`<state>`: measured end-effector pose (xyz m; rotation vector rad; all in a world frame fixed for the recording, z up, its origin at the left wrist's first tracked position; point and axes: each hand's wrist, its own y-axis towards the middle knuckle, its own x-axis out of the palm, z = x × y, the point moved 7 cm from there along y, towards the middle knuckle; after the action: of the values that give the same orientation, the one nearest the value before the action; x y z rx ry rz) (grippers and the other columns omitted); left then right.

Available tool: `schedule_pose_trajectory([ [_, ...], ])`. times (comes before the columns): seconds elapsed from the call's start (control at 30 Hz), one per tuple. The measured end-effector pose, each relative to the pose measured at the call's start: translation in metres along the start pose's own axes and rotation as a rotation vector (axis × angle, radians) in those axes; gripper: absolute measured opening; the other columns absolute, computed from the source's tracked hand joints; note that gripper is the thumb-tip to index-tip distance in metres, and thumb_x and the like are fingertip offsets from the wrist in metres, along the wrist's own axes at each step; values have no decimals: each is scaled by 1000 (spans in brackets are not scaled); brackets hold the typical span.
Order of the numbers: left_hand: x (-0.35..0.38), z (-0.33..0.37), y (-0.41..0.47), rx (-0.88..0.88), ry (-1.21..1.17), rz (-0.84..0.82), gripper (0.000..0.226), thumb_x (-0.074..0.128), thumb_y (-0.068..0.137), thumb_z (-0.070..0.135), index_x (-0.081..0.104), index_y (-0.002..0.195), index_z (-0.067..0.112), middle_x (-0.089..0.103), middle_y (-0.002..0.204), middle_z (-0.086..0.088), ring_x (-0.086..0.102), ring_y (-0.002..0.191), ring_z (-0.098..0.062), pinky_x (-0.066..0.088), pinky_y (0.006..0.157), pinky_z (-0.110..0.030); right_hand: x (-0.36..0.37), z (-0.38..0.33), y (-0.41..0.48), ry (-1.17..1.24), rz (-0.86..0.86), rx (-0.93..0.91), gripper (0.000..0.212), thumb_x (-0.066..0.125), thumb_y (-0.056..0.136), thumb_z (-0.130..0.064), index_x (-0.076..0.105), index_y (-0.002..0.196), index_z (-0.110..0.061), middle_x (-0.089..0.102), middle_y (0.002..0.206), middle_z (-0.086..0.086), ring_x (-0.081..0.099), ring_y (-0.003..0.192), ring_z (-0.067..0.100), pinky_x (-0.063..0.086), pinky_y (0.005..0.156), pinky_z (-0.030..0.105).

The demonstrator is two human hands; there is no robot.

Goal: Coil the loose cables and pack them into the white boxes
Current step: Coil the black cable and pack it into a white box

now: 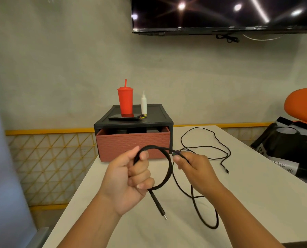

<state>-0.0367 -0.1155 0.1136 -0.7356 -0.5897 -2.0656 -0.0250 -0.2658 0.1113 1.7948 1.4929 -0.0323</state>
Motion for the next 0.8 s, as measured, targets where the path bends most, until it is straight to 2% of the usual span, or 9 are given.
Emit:
schedule_pose_trajectory([
  [0.07, 2, 5, 1, -9, -115, -109, 26, 85, 54, 18, 66, 68, 7, 16, 44, 8, 10, 36, -8, 31, 30, -19, 2, 16, -9, -148, 42, 6, 35, 43, 94, -44, 42, 63, -29, 43, 50, -8, 45, 52, 5, 32, 51, 18],
  [0.17, 9, 6, 6, -57, -264, -340, 31, 61, 87, 16, 64, 111, -2, 27, 53, 2, 25, 44, -12, 38, 48, -25, 20, 32, -20, -447, 4, 57, 33, 28, 96, -49, 38, 79, -22, 42, 58, -6, 44, 64, 22, 33, 59, 33],
  [0.23, 9, 17, 8, 53, -211, -301, 39, 45, 96, 17, 52, 127, -6, 33, 58, -2, 29, 49, -13, 34, 55, -26, 32, 43, -24, -645, -41, 134, 25, 27, 100, -39, 42, 94, -20, 54, 71, -2, 47, 70, 26, 33, 60, 32],
  [0.33, 5, 31, 9, 201, -133, -76, 49, 67, 66, 15, 66, 110, -5, 31, 45, 5, 20, 36, -6, 31, 36, -18, 49, 40, -33, -886, -94, 72, 8, 52, 91, -23, 51, 98, -19, 67, 76, 3, 42, 56, 26, 24, 46, 26],
  [0.4, 7, 37, 6, 302, -24, 35, 49, 60, 70, 19, 61, 114, -2, 32, 45, 7, 23, 31, -4, 27, 33, -16, 67, 35, -40, -948, -208, -56, 23, 55, 83, -7, 52, 104, -17, 68, 79, 5, 49, 58, 28, 29, 58, 25],
  [0.47, 10, 33, 8, 357, 126, 83, 37, 41, 90, 15, 51, 123, 3, 39, 49, 7, 26, 33, -3, 28, 37, -15, 88, 23, -51, -862, -395, -141, 37, 39, 84, 3, 44, 118, -11, 66, 96, 13, 59, 80, 35, 29, 73, 35],
  [0.53, 12, 24, 10, 395, 398, 126, 32, 32, 98, 11, 45, 127, 12, 49, 54, 6, 29, 37, -4, 31, 43, -16, 102, 6, -59, -809, -537, -190, 42, 36, 81, 8, 40, 121, -5, 60, 91, 18, 51, 69, 34, 27, 68, 33],
  [0.67, 10, 0, 16, 480, 1096, 104, 40, 29, 101, 11, 30, 123, 44, 62, 69, 15, 40, 48, -3, 40, 58, -14, 108, -17, -65, -779, -638, -300, 40, 37, 84, 5, 40, 123, -3, 28, 61, 4, 27, 51, 23, 14, 47, 29],
  [0.8, -1, -15, 19, 417, 1662, 20, 53, 29, 101, 23, 2, 142, 42, 57, 81, 18, 53, 67, -4, 44, 72, -18, 81, -22, -58, -761, -583, -294, 24, 36, 93, -4, 46, 113, -9, 43, 69, 6, 44, 64, 32, 17, 47, 30],
])
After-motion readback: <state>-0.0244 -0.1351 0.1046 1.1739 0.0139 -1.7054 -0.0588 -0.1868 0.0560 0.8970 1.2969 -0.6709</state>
